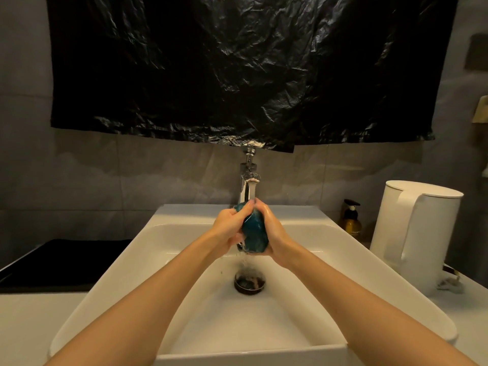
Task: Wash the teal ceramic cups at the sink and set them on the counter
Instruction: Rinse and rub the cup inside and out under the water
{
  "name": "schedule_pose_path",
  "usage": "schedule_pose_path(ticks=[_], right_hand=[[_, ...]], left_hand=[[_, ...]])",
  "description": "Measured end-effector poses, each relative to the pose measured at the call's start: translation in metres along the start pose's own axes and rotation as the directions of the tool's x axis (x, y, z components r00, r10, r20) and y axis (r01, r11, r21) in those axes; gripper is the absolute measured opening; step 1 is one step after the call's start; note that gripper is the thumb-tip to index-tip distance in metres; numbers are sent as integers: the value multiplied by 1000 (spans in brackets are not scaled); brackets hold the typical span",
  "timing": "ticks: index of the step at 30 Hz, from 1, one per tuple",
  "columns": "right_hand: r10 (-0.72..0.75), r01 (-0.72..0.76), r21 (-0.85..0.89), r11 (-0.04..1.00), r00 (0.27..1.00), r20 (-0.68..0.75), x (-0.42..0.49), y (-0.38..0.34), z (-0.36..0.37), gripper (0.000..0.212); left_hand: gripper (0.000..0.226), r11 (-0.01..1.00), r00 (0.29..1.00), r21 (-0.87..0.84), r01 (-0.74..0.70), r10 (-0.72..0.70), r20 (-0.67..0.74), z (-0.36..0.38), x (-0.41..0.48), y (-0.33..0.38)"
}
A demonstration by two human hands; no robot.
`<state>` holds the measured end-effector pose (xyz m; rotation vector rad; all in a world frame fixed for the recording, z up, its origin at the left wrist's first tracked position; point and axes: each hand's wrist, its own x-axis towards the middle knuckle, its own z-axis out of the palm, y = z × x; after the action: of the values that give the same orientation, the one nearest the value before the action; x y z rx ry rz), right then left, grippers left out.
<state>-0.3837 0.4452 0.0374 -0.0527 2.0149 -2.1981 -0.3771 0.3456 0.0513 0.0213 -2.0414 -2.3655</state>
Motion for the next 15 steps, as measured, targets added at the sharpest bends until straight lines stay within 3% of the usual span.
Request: schedule_pose_path(ticks=[5, 7, 9, 12, 15], right_hand=[[17, -15, 94, 995, 1000, -19, -1, -4, -8, 38], [-68, 70, 68, 995, 997, -26, -2, -5, -8, 26], [-155, 156, 45, 987, 988, -14, -4, -4, -8, 28], [-213, 213, 22, 977, 977, 0, -4, -4, -9, 33], [-127, 128, -14, 992, 991, 37, -4, -9, -14, 26]], left_hand=[[24, 995, 988, -84, 59, -46, 145, -1, -4, 4], [26, 981, 981, -183, 67, -31, 192, -3, -5, 4], [26, 971, 975, -233, 55, -2, 222, -6, -7, 7], [17, 979, 976, -203, 18, 27, 218, -8, -8, 10], [23, 993, 968, -118, -5, 34, 247, -9, -9, 10]])
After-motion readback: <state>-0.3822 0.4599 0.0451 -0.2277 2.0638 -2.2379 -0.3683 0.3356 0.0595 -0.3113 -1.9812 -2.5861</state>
